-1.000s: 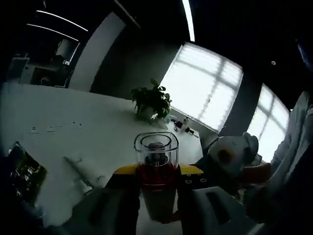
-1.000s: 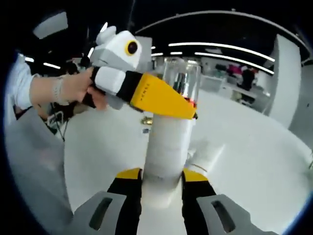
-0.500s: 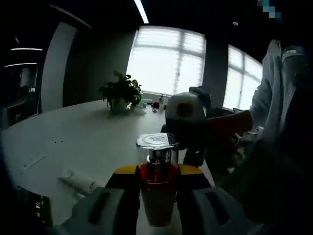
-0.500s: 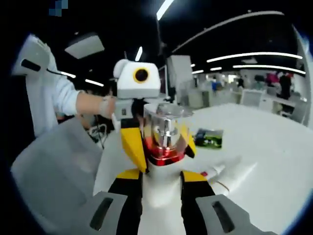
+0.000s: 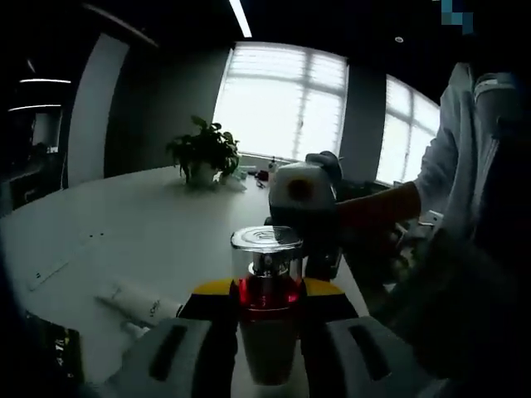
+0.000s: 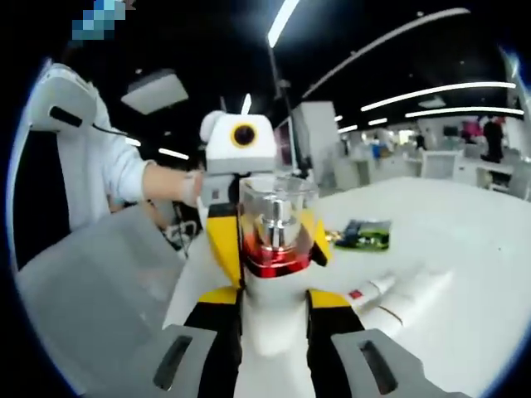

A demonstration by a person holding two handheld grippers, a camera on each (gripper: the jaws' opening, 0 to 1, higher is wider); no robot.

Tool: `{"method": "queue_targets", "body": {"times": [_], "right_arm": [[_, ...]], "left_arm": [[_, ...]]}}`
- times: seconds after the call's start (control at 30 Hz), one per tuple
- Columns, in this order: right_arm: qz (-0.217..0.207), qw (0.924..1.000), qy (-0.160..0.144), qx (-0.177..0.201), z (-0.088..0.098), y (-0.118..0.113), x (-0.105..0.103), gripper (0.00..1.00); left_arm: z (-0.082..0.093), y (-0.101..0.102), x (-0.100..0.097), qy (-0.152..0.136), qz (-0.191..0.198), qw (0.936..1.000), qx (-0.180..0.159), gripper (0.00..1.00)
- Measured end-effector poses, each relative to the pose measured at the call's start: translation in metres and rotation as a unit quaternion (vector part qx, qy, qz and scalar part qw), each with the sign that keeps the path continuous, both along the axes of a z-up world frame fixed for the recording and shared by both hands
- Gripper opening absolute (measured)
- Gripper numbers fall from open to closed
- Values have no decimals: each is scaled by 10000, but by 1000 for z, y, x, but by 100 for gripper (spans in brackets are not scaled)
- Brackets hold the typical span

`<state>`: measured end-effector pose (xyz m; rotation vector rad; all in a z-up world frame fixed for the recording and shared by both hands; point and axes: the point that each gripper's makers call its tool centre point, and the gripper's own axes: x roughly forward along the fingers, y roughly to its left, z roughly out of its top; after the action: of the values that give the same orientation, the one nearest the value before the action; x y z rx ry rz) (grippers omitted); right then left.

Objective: Arrange the skincare products in the storage area until every visible bottle or jar stands upright without overlapping.

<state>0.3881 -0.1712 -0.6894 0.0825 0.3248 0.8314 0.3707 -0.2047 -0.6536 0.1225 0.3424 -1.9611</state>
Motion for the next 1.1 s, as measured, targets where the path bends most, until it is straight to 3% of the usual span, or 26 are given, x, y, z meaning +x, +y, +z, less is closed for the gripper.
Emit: {"method": "queue_targets", "body": {"times": [0.43, 0.7, 1.0, 1.1], "right_arm": [[379, 9982, -59, 471, -1, 13, 3, 23], [585, 9969, -74, 512, -5, 23, 2, 23], [800, 9957, -200, 416, -12, 33, 4, 23], [857, 9957, -311, 148, -12, 31, 6, 22]], "left_arm": [[-1, 0, -3, -3, -182, 9997, -181, 22], [-4, 5, -6, 43, -273, 9993, -246, 22], [-9, 11, -2, 31, -335, 9990, -291, 22], [-9, 10, 1, -24, -330, 9989, -342, 22]]}}
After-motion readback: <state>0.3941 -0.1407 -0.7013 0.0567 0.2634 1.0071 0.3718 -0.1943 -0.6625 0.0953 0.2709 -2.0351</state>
